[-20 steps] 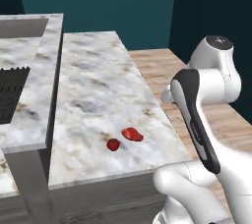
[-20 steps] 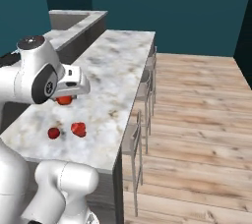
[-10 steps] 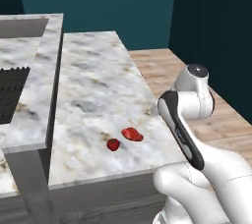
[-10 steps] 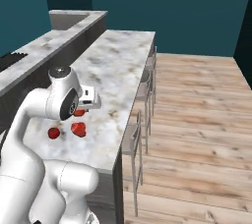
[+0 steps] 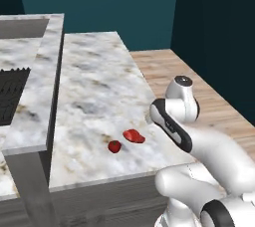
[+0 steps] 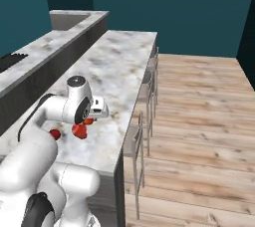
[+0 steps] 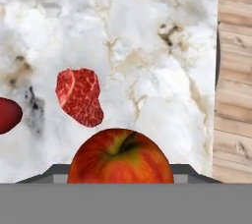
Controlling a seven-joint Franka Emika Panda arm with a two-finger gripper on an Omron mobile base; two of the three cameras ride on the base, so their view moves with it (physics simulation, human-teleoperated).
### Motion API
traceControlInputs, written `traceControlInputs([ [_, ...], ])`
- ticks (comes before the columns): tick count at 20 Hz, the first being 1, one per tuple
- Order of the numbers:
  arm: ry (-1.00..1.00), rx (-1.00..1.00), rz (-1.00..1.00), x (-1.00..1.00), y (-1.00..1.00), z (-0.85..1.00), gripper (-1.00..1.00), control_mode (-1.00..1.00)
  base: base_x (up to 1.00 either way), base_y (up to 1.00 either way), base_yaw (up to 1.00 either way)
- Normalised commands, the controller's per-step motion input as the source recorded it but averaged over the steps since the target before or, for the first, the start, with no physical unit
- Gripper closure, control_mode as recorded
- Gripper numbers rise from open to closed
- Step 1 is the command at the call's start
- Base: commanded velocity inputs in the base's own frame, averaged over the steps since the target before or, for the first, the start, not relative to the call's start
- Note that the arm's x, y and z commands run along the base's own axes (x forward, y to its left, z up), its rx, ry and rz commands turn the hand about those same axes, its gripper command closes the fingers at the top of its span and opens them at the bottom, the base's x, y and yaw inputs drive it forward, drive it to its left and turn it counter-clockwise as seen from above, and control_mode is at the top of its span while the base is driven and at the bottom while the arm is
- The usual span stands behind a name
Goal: Open the fridge, remove the apple, tomato, and steak, and place them on any counter.
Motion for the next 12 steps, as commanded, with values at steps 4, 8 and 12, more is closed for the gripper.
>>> traceControlInputs([
  [4,0.06,0.00,0.00,0.38,0.00,-0.46,1.00,-1.00,0.00,0.00,0.00],
  [8,0.02,0.00,0.00,0.26,0.00,-0.51,1.00,-1.00,0.00,0.00,0.00],
  [12,0.00,0.00,0.00,0.20,0.00,-0.55,1.00,-1.00,0.00,0.00,0.00],
])
